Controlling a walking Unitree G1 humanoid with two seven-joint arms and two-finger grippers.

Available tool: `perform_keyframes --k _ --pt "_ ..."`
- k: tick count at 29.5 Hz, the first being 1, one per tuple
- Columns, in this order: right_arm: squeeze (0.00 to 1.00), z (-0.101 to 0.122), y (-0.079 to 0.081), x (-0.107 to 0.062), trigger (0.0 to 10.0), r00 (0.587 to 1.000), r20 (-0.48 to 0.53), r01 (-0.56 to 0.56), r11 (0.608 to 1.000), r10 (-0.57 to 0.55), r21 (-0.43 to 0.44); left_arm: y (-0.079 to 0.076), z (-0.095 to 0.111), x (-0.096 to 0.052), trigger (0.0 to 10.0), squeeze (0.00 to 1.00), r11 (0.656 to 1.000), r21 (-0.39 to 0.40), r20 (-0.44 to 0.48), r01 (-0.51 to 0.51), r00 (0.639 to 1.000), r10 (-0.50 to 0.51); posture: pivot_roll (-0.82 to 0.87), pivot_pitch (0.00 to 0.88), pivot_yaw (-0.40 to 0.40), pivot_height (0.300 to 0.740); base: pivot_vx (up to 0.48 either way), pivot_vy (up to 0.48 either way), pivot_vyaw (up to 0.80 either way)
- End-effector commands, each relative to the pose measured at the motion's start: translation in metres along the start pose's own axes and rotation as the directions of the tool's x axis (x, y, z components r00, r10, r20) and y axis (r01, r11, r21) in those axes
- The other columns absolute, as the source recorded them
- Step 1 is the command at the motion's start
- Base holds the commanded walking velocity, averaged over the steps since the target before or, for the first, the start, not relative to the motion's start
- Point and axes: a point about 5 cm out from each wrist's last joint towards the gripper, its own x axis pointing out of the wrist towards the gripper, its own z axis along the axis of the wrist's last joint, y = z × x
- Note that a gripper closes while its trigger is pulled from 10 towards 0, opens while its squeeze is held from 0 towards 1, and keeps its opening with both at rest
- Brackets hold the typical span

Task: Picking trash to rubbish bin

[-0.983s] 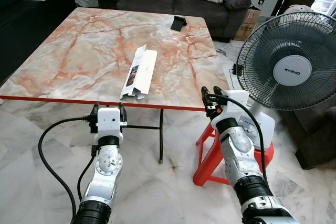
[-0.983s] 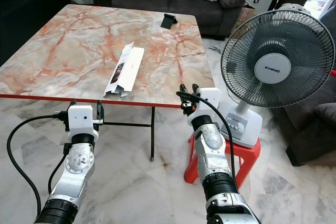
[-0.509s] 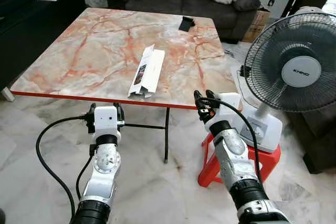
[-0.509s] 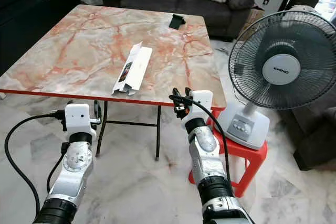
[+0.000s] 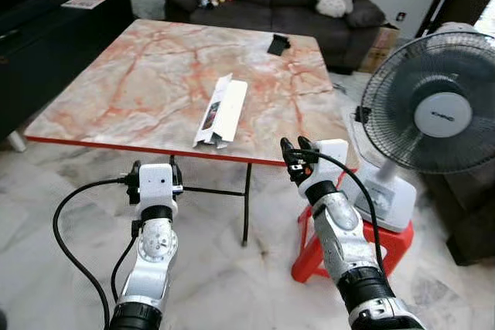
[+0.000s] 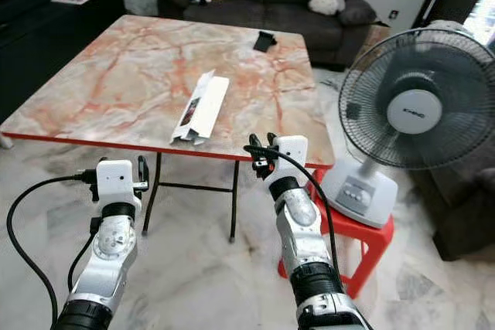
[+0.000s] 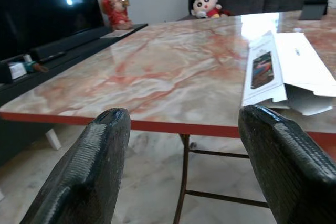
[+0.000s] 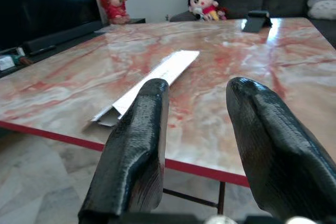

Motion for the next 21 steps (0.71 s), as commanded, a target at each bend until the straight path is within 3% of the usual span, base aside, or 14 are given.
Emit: perform_keyframes --k 1,8,13,16,21 --pt "0.0 0.007 0.0 0.004 10.0 1.0 0.014 0.004 1.0 -0.004 0.007 -0.001 0.01 0.005 10.0 0.0 0.999 0.033 0.036 -0.007 0.999 0.006 -0.01 0.0 -0.094 0.74 0.356 0.0 0.0" --pt "0.0 0.013 0.005 0.004 10.0 0.998 0.035 -0.047 0.997 0.049 -0.068 0.002 0.013 0.006 10.0 0.0 0.998 0.049 0.049 -0.026 0.999 0.024 -0.01 0.02 -0.102 0.74 0.389 0.0 0.11" --pt "0.0 0.011 0.008 0.004 10.0 0.998 0.031 -0.055 0.997 0.057 -0.058 0.002 0.013 0.006 10.0 0.0 0.998 0.054 0.048 -0.026 0.999 0.023 -0.01 0.023 -0.101 0.74 0.396 0.0 0.76" --pt "0.0 0.01 0.008 0.004 10.0 0.999 0.028 -0.037 0.999 0.038 -0.016 0.003 0.013 0.006 10.0 0.0 0.998 0.059 0.047 -0.026 0.999 0.023 -0.01 0.03 -0.099 0.74 0.396 0.0 0.0" --pt "0.0 0.01 0.01 0.004 10.0 0.998 0.028 -0.05 0.998 0.051 -0.025 0.004 0.014 0.006 10.0 0.0 0.998 0.063 0.045 -0.026 0.999 0.023 -0.01 0.035 -0.095 0.74 0.396 0.0 0.0"
